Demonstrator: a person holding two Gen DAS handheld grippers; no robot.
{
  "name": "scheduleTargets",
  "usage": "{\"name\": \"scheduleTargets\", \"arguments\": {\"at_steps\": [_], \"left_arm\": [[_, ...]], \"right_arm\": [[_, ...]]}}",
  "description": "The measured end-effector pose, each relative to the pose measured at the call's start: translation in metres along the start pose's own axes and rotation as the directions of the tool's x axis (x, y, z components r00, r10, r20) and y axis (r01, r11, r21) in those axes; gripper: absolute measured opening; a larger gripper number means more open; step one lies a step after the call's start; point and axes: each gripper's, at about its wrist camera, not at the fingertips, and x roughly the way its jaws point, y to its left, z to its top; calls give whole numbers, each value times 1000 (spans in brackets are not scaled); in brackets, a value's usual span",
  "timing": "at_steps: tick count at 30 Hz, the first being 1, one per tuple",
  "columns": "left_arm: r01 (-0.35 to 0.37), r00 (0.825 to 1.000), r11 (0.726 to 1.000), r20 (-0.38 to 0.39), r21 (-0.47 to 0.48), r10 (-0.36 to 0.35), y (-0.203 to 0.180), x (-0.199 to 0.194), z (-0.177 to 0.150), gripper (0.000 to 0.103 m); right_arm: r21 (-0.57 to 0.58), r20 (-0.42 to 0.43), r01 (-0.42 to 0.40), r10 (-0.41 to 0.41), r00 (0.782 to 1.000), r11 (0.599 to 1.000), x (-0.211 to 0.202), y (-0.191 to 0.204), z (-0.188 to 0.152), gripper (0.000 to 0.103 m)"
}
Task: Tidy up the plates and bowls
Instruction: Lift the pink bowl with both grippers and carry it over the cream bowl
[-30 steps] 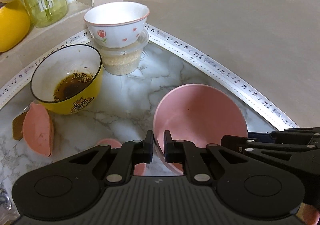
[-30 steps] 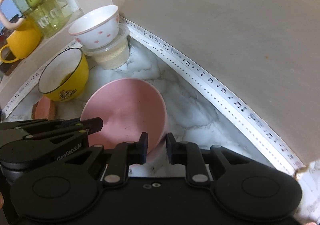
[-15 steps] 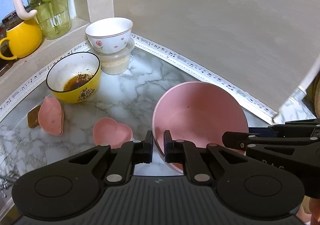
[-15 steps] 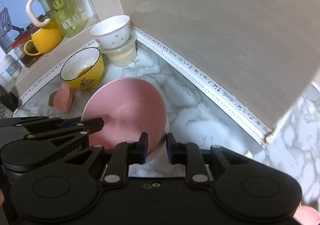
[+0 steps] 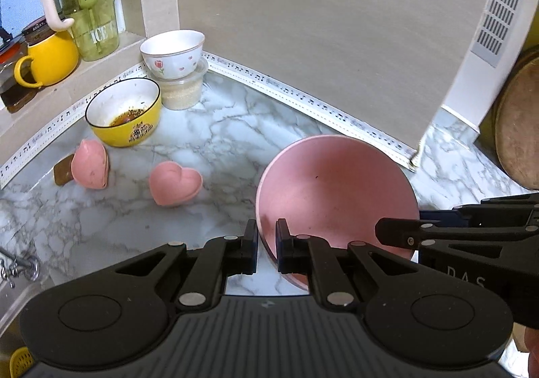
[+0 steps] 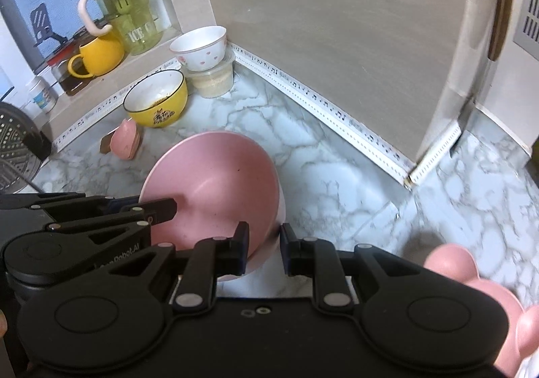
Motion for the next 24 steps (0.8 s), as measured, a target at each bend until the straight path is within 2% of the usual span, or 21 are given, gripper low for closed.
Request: {"name": "scheduleTargets", "arguments": {"at_steps": [9, 24], "left_arm": [[8, 1000, 1000, -5, 14, -8, -12, -25, -26, 9], [12, 998, 1000, -54, -12, -12, -16, -38, -71, 9]], "right_arm": [[21, -14, -11, 12, 1000, 1000, -23, 2, -33, 21], [51, -63, -28, 31, 998, 998, -35, 7, -79, 21]]}}
